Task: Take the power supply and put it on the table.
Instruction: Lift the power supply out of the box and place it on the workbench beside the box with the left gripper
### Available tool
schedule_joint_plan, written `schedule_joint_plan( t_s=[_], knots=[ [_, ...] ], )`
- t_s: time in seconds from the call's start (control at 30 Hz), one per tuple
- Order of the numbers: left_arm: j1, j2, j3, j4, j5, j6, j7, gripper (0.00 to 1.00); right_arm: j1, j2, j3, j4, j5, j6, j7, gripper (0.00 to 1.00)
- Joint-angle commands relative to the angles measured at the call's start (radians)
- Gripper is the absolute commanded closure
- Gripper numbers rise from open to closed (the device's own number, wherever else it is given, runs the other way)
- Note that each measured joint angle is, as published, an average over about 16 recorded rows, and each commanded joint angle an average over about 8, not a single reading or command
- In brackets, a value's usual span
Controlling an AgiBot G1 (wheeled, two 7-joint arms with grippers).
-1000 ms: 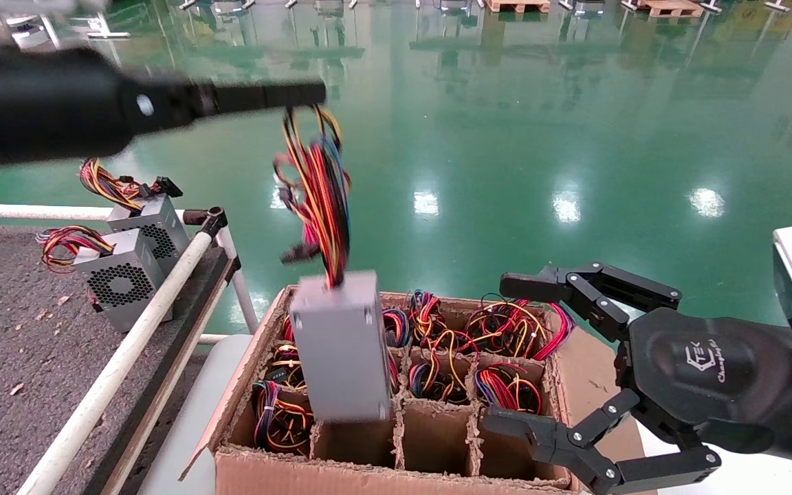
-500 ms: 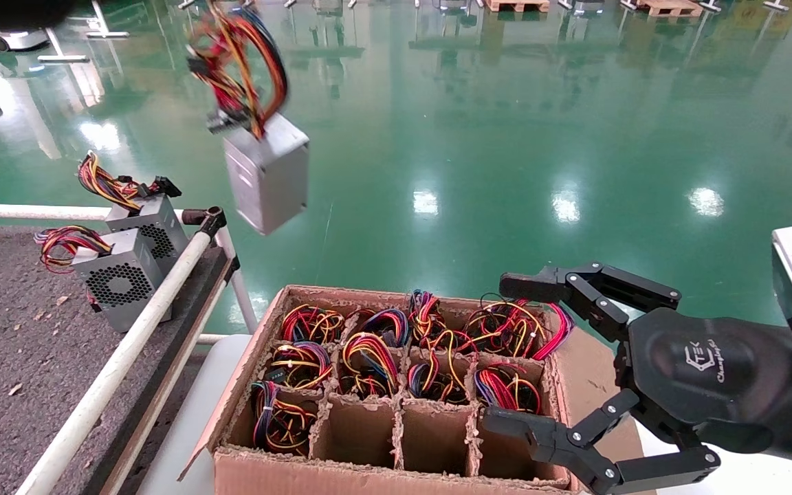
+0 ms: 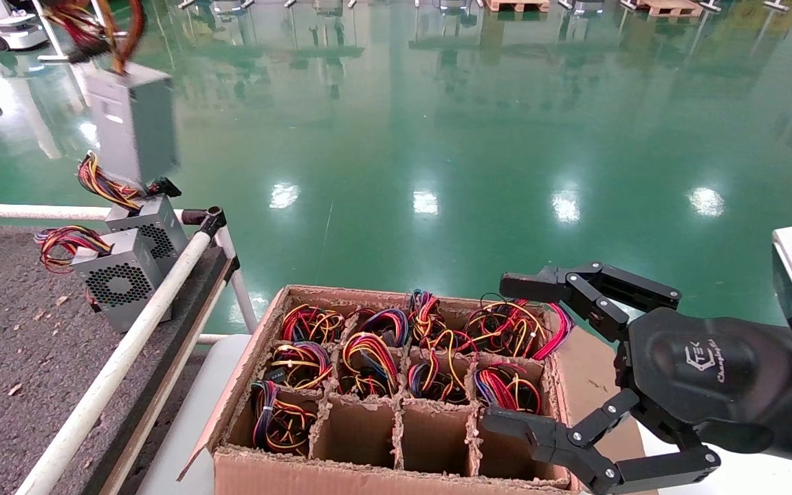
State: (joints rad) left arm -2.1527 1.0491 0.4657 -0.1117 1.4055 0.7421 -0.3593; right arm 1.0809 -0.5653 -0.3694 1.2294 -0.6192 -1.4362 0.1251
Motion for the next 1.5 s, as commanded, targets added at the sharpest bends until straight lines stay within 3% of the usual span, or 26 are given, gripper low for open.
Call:
schedule_joint_plan(
  t_s=[0.03,0.37,0.83,1.5],
  knots=[
    [-0.011,0.002,0.002,0.026,0.006,-0.032,0.024,1.00,0.000,0.000,0.000,0.000,0.000,0.000,0.000,0.00],
    [-0.050,-0.056,0.007,0.077,0.020,-0.126,0.097,1.00,0.000,0.000,0.000,0.000,0.000,0.000,0.000,0.00],
    [-0.069,-0.154,0.017,0.108,0.035,-0.132,0.141,1.00,0.000,0.000,0.000,0.000,0.000,0.000,0.000,0.00],
    [0.051,-0.198,0.065,0.136,0.105,-0.152,0.198,1.00,0.000,0.000,0.000,0.000,0.000,0.000,0.000,0.00]
  ],
)
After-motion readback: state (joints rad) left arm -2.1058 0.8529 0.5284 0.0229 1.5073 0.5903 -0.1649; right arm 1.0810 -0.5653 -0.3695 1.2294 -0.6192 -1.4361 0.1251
